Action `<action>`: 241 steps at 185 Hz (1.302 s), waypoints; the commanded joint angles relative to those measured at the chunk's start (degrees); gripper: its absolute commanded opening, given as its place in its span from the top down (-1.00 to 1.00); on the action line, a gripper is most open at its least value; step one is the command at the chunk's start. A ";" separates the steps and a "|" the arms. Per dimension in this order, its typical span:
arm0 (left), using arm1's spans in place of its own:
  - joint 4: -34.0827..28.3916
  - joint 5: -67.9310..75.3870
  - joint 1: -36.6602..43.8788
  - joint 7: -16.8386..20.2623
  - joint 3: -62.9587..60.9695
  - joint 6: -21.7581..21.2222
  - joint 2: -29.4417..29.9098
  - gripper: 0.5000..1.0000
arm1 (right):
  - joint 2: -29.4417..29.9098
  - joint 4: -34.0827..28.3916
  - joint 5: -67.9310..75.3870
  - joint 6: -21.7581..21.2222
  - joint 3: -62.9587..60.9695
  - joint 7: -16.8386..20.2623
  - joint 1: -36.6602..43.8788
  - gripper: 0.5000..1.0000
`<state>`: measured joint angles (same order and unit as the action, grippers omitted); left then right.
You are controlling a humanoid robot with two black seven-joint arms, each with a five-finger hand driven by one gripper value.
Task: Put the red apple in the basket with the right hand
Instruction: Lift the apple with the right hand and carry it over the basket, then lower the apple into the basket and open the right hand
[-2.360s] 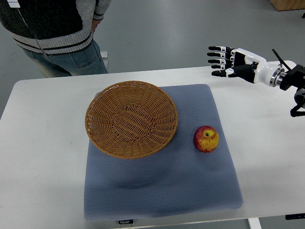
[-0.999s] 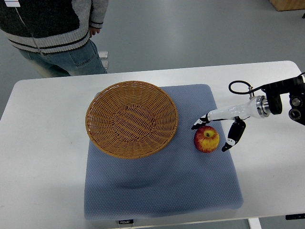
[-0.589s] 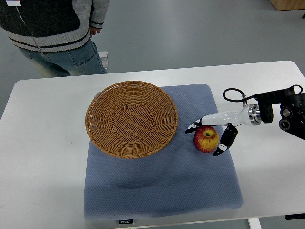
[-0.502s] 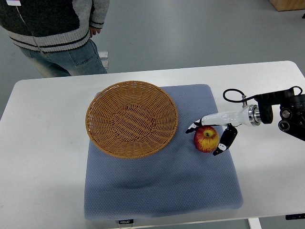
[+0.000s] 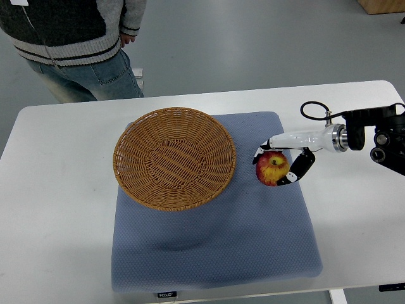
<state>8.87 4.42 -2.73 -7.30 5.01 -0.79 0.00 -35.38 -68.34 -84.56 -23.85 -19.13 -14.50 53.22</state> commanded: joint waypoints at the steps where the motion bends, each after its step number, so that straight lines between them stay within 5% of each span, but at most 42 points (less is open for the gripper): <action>1: 0.01 -0.03 0.00 0.00 0.00 0.00 0.00 -1.00 | 0.84 0.23 0.36 -0.05 -0.11 0.00 2.33 0.61; 87: 0.01 -0.03 0.00 0.00 0.00 0.00 0.00 -1.00 | 16.30 8.40 0.36 -0.67 0.68 2.02 13.58 0.60; 142: 0.01 -0.03 0.00 0.00 0.08 0.00 0.00 -1.00 | 32.47 22.46 -0.51 -0.58 1.82 3.34 15.78 0.55; 199: 0.09 0.06 0.00 0.00 0.00 0.00 0.00 -1.00 | 35.38 27.82 -0.51 0.12 5.51 4.04 15.51 0.43; 214: 0.18 -0.03 0.00 0.00 0.00 0.00 0.00 -1.00 | 35.38 28.97 -0.51 1.44 6.04 4.75 14.99 -0.01; 223: 0.18 -0.03 0.00 0.00 0.00 0.00 0.00 -1.00 | 35.38 28.97 -0.51 1.44 6.04 4.75 14.99 -0.01; 224: 0.18 0.06 0.00 0.00 0.00 0.00 0.00 -1.00 | 35.38 29.05 -0.51 1.53 5.95 4.83 14.90 -0.24; 230: 0.18 0.06 0.00 0.00 0.00 0.00 0.00 -1.00 | 35.38 29.06 -0.43 1.53 5.86 4.84 14.72 -0.47; 241: 0.18 -0.03 0.00 0.00 0.00 0.00 0.00 -1.00 | 35.38 29.06 -0.25 1.44 5.86 4.75 14.46 -0.64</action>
<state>9.04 4.44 -2.72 -7.30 5.00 -0.79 0.00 0.00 -39.37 -85.07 -22.46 -13.18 -9.75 68.12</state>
